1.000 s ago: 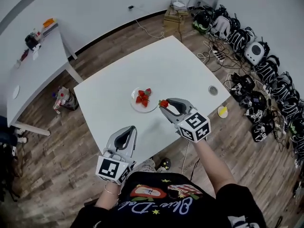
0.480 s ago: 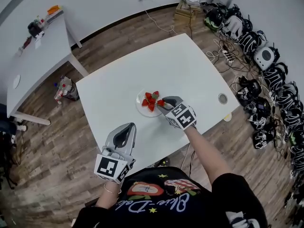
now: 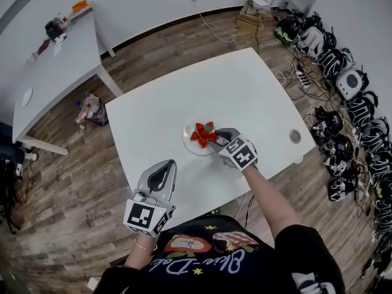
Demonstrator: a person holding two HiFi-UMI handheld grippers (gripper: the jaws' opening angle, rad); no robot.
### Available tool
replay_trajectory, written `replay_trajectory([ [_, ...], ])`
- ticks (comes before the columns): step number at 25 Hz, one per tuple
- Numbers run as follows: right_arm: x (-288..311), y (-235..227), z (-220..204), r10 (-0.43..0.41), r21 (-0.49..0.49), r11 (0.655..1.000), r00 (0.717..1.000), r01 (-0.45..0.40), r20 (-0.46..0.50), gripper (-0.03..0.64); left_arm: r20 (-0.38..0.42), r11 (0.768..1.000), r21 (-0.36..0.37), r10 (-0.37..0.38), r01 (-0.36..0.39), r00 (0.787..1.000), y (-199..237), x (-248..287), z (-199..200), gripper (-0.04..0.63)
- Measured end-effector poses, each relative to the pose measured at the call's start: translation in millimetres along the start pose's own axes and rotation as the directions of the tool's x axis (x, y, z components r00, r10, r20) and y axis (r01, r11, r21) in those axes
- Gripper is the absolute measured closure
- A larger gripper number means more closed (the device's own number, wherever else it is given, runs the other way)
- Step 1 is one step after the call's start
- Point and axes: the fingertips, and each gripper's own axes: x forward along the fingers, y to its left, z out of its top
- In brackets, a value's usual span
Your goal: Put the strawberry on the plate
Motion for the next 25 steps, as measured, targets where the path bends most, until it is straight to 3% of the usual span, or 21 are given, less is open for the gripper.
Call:
replay_trajectory([
  [4,-10,7,9,0.01,0.01,1.0,0.997,-0.011,0.077,0.465,0.007,1.0,0.006,-0.007,0.007,1.0,0,0,0,0.598],
  [7,-40,6,25,-0.048,0.048,0.998,0.981,0.04,0.188,0.464,0.014,1.0,0.013,-0.019,0.019,1.0,-3,1,0,0.598],
  [10,-81,6,42,-0.116,0.178,0.982,0.929,0.055,0.352,0.465,0.028,0.999,0.017,-0.039,0.038,0.999,-9,3,4,0.598],
  [13,-123,17,49,-0.164,0.318,0.948,0.859,0.001,0.485,0.466,0.036,0.998,0.027,-0.063,0.062,0.997,-19,4,8,0.598],
  [16,-154,30,46,-0.213,0.408,0.913,0.827,-0.022,0.521,0.579,0.043,0.996,0.035,-0.089,0.088,0.995,-28,7,10,0.598],
  [22,-188,47,50,-0.257,0.413,0.911,0.787,0.003,0.561,0.6,0.059,0.989,0.047,-0.142,0.14,0.988,-43,12,13,0.598],
  [25,-194,49,49,-0.27,0.412,0.911,0.782,0.019,0.562,0.6,0.058,0.986,0.054,-0.162,0.159,0.985,-51,13,15,0.598],
])
